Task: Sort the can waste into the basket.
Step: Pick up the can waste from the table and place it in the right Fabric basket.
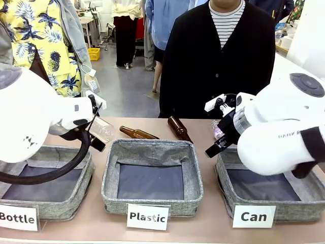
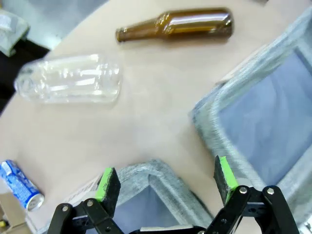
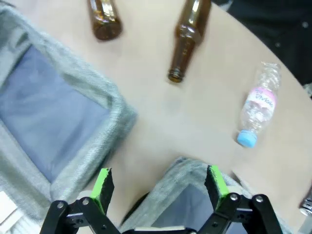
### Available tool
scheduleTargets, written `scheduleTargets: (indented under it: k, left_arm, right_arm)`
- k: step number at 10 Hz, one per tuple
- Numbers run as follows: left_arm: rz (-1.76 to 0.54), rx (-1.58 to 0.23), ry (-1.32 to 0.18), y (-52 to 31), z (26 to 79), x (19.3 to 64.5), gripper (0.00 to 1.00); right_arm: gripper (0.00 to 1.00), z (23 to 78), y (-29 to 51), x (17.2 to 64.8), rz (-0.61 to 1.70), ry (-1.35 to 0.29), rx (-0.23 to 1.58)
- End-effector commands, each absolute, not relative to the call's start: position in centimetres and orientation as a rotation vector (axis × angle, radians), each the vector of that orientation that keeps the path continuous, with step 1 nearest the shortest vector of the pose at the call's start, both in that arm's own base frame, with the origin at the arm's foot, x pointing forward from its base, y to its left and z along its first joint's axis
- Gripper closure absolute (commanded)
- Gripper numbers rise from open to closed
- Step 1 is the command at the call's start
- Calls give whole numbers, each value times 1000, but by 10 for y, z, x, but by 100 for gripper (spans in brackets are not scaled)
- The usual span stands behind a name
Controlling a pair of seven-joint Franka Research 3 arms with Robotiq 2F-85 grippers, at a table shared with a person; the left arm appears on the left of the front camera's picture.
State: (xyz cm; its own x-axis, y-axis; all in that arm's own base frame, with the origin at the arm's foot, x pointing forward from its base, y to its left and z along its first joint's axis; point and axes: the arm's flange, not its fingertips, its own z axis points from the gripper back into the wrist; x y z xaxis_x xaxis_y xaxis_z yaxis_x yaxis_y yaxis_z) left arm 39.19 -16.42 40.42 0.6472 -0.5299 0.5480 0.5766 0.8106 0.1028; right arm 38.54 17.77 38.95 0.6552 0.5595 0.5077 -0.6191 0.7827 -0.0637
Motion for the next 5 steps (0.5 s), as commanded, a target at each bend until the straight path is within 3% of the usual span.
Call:
scheduleTargets:
  k: [1,5]
  left_arm:
    - [-650,-231,-611,-134,466,355,0]
    - [-743,-600,-609,-37,529,287,0]
  right_arm:
    - [0,452,144,370,635,-521,272]
    - [0,520,47,298,455,-681,665]
